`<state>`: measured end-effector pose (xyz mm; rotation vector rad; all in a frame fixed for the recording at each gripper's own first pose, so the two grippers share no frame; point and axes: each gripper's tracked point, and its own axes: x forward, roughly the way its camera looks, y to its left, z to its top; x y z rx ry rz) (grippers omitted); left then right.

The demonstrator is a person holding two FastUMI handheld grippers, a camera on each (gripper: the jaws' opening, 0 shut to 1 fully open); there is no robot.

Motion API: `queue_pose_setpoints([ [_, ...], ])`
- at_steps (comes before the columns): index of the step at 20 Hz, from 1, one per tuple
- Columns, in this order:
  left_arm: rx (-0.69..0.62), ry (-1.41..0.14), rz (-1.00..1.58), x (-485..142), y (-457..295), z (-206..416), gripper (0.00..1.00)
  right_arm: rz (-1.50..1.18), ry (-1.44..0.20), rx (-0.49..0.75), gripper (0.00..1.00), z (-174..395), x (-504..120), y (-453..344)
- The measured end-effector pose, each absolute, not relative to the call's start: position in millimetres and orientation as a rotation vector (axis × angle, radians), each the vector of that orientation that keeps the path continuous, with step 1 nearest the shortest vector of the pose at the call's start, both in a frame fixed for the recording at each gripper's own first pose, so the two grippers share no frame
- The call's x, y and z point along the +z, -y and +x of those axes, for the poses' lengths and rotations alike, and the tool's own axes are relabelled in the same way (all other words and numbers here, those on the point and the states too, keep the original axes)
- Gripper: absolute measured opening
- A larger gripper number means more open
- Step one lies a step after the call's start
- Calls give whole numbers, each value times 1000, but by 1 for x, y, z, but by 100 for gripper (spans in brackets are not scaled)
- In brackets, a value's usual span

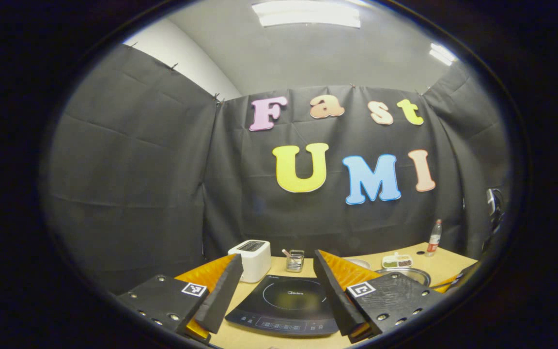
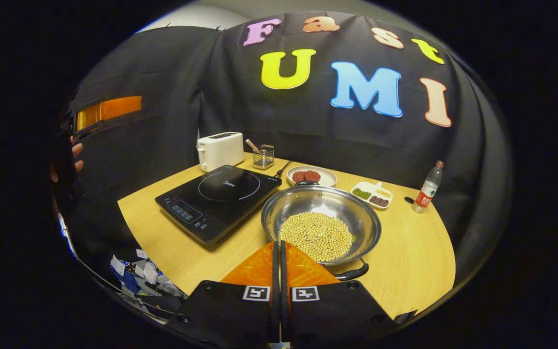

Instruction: First push the handle of the pot to place it horizontally, then grasp the pot with both hands and set it on the induction cooktop.

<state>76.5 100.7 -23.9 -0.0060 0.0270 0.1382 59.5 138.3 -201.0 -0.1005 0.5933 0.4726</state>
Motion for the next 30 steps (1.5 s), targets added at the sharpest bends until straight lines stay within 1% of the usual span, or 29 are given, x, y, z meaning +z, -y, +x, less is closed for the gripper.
queue_pose_setpoints([
  [1, 146, -34, -3, -27, -98, 80, 89, -100, -621, 486, 2, 61, -209, -137],
  [6, 172, -52, 13, -31, -83, 98, 89, -99, -729, 527, 2, 73, -243, -127],
  [7, 175, -55, 19, -32, -80, 101, 89, -97, -749, 532, 5, 76, -248, -126],
  [8, 179, -59, 26, -33, -78, 104, 89, -95, -774, 536, 2, 75, -256, -123],
  [11, 184, -61, 41, -33, -70, 109, 89, -87, -833, 545, 2, 76, -272, -119],
  [12, 186, -64, 45, -34, -68, 111, 89, -88, -850, 548, 0, 75, -277, -116],
  [13, 188, -66, 47, -35, -65, 112, 89, -88, -864, 548, 2, 76, -281, -115],
  [14, 189, -68, 48, -35, -64, 112, 89, -87, -873, 551, 0, 76, -283, -114],
  [19, 194, -77, 48, -41, -52, 113, 89, -85, -914, 521, 2, 77, -297, -99],
  [20, 195, -75, 50, -41, -50, 114, 87, -66, -917, 520, 3, 78, -296, -97],
  [21, 194, -74, 51, -41, -49, 116, 87, -50, -920, 514, 3, 78, -296, -96],
  [22, 193, -76, 51, -41, -47, 118, 89, -42, -917, 504, 2, 80, -295, -93],
  [23, 191, -78, 52, -43, -45, 119, 87, -43, -913, 494, 2, 82, -295, -90],
  [24, 189, -78, 50, -43, -42, 121, 89, -47, -910, 485, 2, 83, -294, -86],
  [29, 167, -78, 43, -46, -28, 129, 89, -38, -902, 448, 0, 89, -291, -68],
  [30, 164, -79, 40, -47, -26, 130, 89, -38, -902, 439, 2, 91, -291, -64],
])
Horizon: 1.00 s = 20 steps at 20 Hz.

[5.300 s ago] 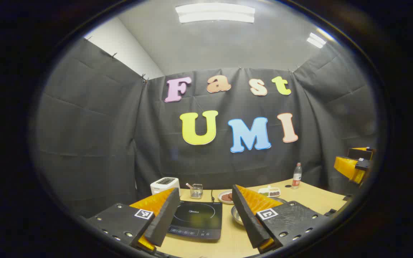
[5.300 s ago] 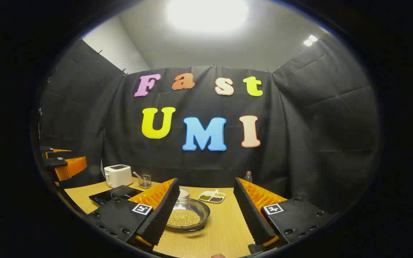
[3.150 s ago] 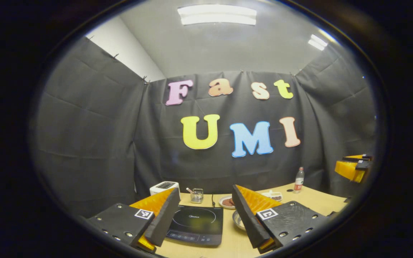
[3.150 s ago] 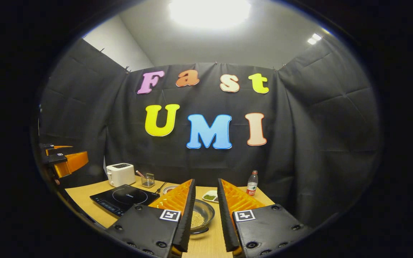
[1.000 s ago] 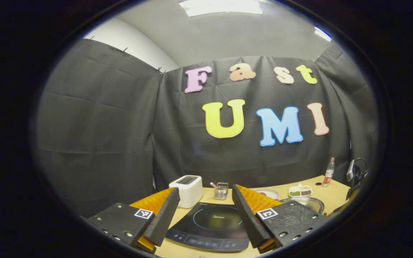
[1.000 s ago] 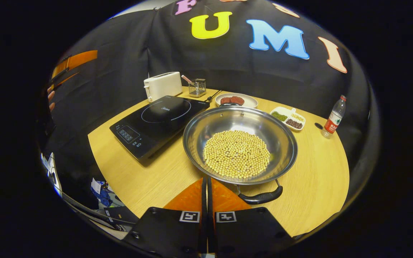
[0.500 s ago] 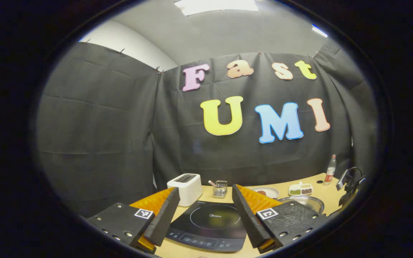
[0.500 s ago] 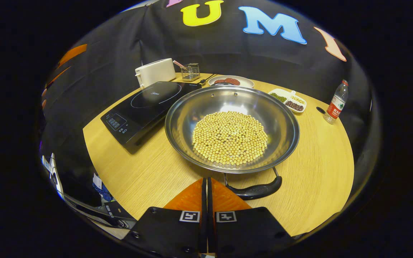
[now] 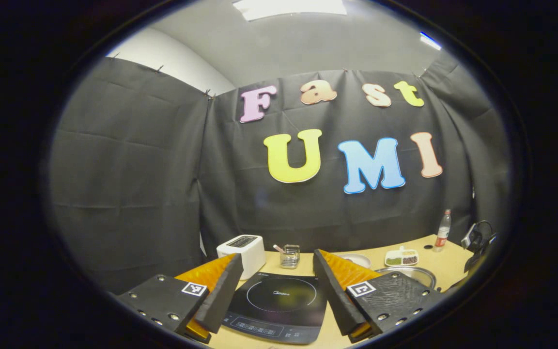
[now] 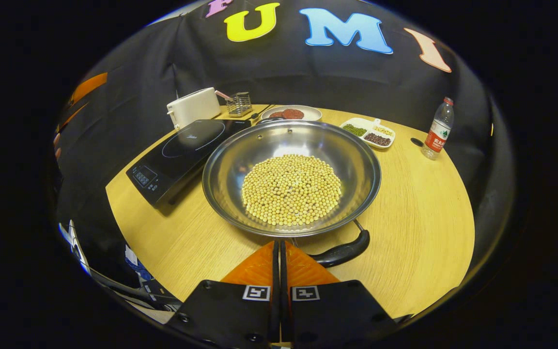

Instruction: First push the handle of the pot to place it horizontally, then grasp the pot with both hands and set it on the induction cooktop.

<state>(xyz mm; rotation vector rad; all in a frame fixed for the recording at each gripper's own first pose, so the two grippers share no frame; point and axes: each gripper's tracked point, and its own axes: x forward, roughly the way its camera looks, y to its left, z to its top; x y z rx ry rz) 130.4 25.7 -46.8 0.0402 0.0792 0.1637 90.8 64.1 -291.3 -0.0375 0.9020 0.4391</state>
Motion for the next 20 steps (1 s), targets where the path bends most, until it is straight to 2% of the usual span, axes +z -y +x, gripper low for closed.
queue_pose_setpoints([
  [1, 159, -79, 39, -48, -24, 132, 87, -39, -901, 431, 2, 92, -291, -61],
  [2, 156, -79, 39, -48, -22, 133, 89, -40, -900, 424, 0, 94, -291, -58],
  [3, 153, -78, 39, -49, -19, 135, 87, -41, -900, 419, 0, 94, -291, -55],
  [4, 151, -79, 40, -50, -16, 137, 89, -42, -899, 413, 2, 96, -292, -53],
  [5, 148, -80, 41, -51, -15, 138, 89, -43, -899, 407, 0, 97, -293, -50],
  [6, 147, -81, 41, -51, -14, 139, 89, -43, -900, 401, 2, 99, -293, -47],
  [11, 143, -86, 45, -54, -5, 145, 87, -33, -900, 365, 2, 110, -294, -28],
  [12, 143, -87, 45, -55, -3, 145, 87, -31, -901, 359, 0, 112, -295, -24],
  [13, 143, -88, 45, -54, -1, 147, 87, -30, -901, 354, 2, 114, -296, -20],
  [15, 144, -92, 46, -57, 2, 148, 89, -29, -903, 345, 0, 119, -297, -14],
  [19, 145, -97, 49, -60, 13, 155, 87, -27, -905, 335, 2, 126, -300, -2],
  [20, 146, -99, 50, -61, 15, 155, 87, -28, -906, 334, 0, 129, -300, 1],
])
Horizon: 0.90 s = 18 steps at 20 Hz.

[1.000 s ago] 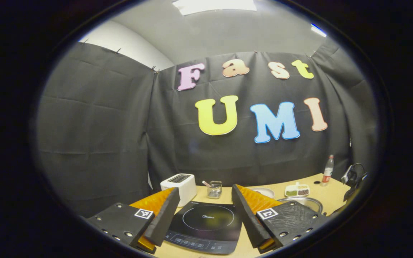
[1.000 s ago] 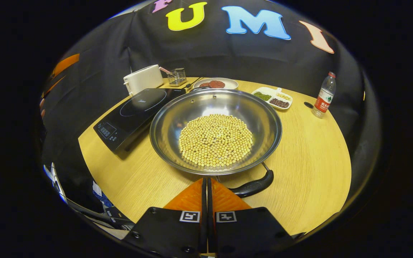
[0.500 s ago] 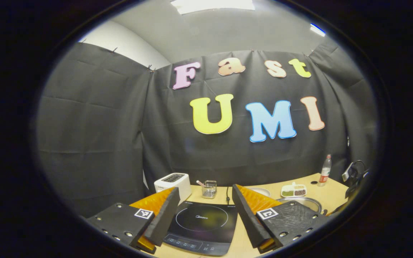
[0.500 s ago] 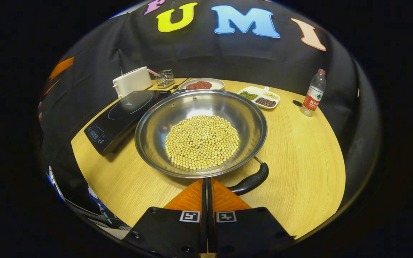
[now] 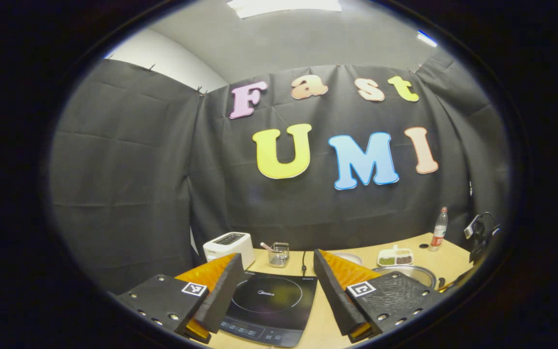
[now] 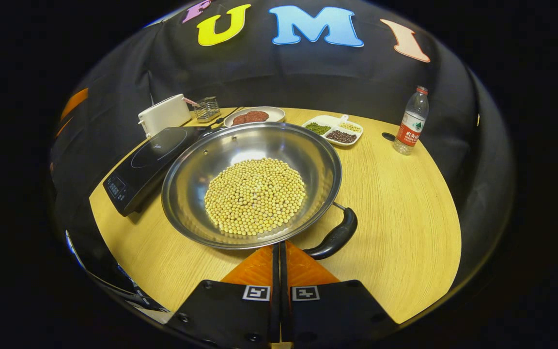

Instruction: First push the handle of the pot to place it horizontally, then grasp the pot with both hands and set it on the induction cooktop.

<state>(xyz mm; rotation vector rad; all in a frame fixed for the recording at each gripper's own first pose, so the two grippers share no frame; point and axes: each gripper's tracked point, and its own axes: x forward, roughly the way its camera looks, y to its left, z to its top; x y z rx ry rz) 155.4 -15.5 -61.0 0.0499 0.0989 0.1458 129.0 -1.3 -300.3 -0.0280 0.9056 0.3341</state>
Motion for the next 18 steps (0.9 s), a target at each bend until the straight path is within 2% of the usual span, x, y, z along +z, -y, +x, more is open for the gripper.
queue_pose_setpoints([
  [2, 149, -103, 49, -64, 20, 158, 89, -30, -907, 334, 0, 133, -302, 6],
  [3, 150, -104, 49, -63, 23, 159, 89, -33, -911, 334, 2, 135, -304, 9],
  [6, 156, -106, 55, -66, 31, 164, 87, -32, -926, 332, 2, 141, -309, 17],
  [11, 170, -118, 58, -74, 44, 172, 89, -34, -922, 334, 2, 157, -312, 31],
  [12, 173, -121, 59, -75, 46, 174, 87, -34, -923, 333, 0, 160, -312, 33],
  [13, 177, -125, 62, -76, 49, 175, 87, -30, -924, 331, 2, 163, -313, 36],
  [18, 191, -131, 77, -77, 64, 180, 87, -28, -914, 336, 2, 175, -314, 41],
])
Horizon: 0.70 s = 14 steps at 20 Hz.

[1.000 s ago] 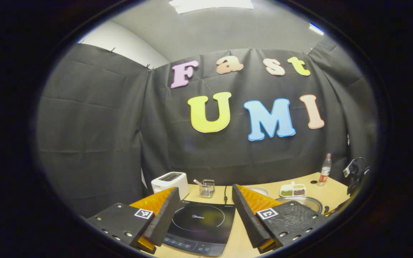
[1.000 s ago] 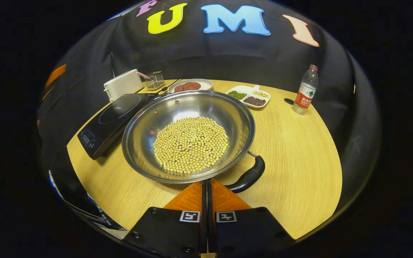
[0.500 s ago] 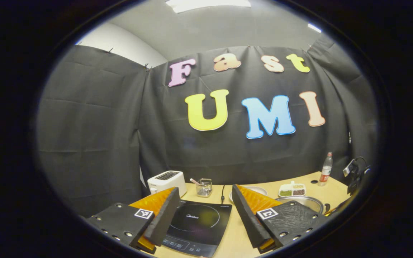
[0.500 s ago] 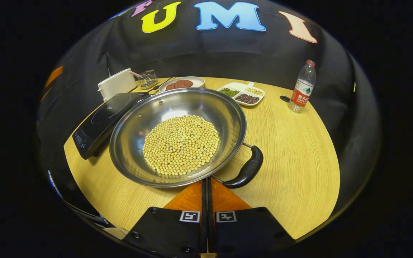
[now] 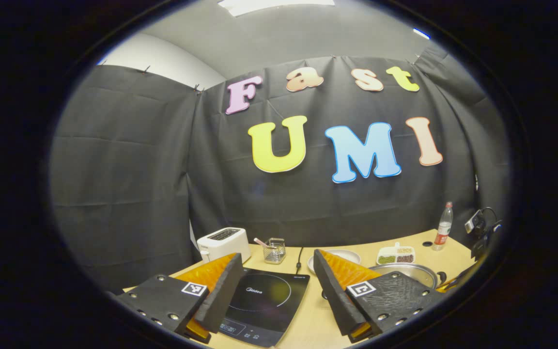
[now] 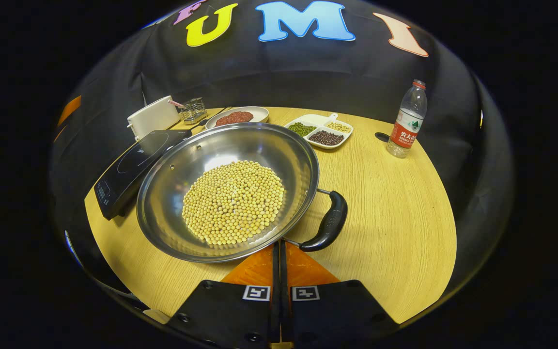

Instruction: First push the handle of the pot to place it horizontally, then grasp the pot with both hands and set it on the induction cooktop.

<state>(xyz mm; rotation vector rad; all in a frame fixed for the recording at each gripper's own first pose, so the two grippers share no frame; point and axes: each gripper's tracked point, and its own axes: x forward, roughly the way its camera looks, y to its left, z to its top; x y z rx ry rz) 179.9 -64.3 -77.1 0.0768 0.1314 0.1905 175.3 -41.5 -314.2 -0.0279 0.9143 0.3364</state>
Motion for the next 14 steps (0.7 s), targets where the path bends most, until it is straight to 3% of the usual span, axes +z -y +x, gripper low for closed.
queue_pose_setpoints([
  [6, 189, -145, 94, -79, 81, 190, 92, -19, -885, 309, 2, 192, -316, 49],
  [7, 183, -145, 96, -79, 84, 193, 87, -11, -884, 298, 2, 196, -318, 51],
  [14, 126, -160, 80, -96, 96, 218, 87, 15, -879, 222, 2, 210, -320, 62],
])
